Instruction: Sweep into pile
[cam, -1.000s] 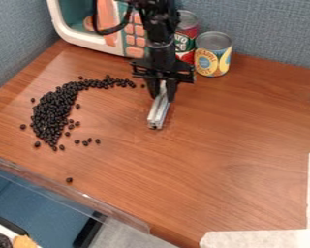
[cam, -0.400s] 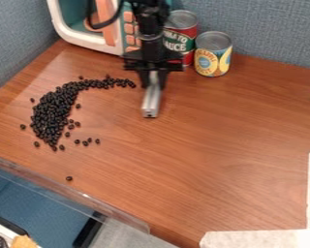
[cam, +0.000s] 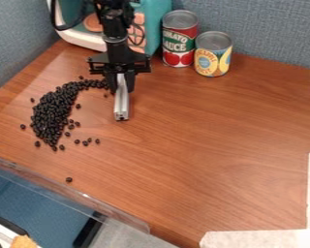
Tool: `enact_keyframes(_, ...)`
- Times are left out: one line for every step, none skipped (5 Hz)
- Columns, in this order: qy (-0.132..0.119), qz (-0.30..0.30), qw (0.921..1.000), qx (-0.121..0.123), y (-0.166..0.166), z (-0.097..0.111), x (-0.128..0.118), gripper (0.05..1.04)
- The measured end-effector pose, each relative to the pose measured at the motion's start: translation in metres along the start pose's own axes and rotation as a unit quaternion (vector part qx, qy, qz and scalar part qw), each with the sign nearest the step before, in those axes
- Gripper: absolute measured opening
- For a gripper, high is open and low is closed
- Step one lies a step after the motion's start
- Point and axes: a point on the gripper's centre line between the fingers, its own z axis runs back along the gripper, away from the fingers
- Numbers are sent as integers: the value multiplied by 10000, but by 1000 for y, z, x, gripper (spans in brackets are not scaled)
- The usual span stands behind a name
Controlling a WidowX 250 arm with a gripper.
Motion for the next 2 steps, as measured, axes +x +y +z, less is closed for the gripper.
enact_keyframes(-7,350,9994,60,19,0,5,344)
enact_keyframes(-161,514,9985,7,22,8,18,344)
